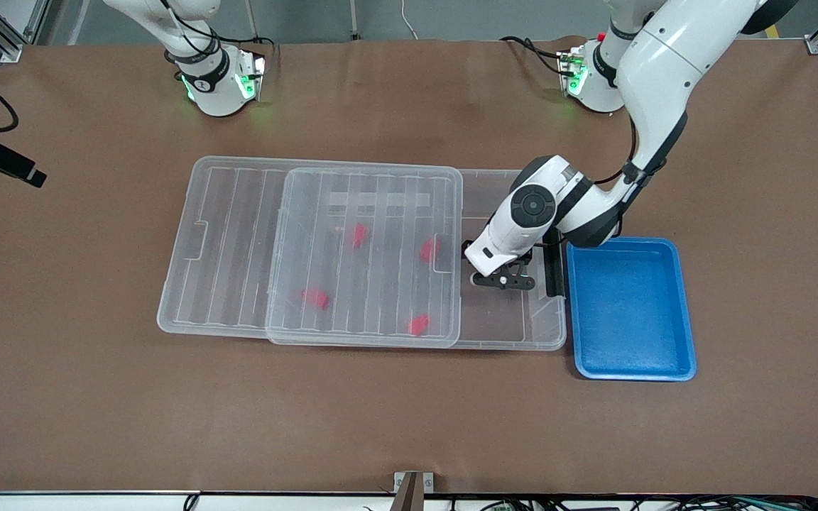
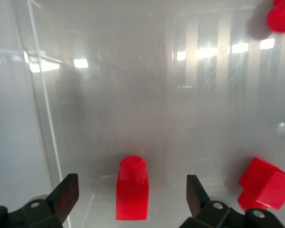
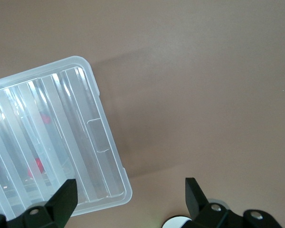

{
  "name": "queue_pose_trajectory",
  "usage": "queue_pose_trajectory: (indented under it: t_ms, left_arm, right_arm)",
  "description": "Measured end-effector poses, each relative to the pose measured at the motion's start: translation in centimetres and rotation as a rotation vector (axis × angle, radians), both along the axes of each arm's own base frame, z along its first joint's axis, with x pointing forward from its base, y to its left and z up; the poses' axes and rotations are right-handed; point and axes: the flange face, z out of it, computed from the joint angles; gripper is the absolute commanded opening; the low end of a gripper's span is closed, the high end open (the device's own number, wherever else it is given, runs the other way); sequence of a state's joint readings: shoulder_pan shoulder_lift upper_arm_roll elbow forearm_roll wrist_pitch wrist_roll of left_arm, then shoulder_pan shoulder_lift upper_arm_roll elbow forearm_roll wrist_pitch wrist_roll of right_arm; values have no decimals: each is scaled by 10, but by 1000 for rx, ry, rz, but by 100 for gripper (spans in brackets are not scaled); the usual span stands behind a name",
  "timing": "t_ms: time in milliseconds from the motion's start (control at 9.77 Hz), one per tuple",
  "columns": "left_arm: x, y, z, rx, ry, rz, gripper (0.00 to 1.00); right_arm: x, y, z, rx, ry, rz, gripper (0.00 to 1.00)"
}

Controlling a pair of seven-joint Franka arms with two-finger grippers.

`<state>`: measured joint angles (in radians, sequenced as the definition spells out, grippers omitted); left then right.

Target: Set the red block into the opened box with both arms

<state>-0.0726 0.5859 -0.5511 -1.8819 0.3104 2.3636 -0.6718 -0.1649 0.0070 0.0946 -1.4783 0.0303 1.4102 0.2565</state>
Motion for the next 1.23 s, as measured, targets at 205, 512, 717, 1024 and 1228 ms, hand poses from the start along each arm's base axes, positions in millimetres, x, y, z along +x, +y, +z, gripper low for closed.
queue_pose_trajectory:
  t_ms: [205,512,717,1024,1228]
  left_arm:
    - [4,1,28,5,-43,1,100]
    - [10,7,79,66,-65,7,100]
    - [26,10,139,121,-63,30,100]
    - [61,50,247,165,-79,142,100]
    - [85,114,302,158,-126,248,100]
  right_arm:
    - [0,1,0,6,0,4,100]
    - [0,-10,-2,10,-2,31,64]
    - [3,-15,-13,21,0,92,0]
    - [20,-21,-97,40,3,225,0]
    - [24,-23,-190,45,-5,294,0]
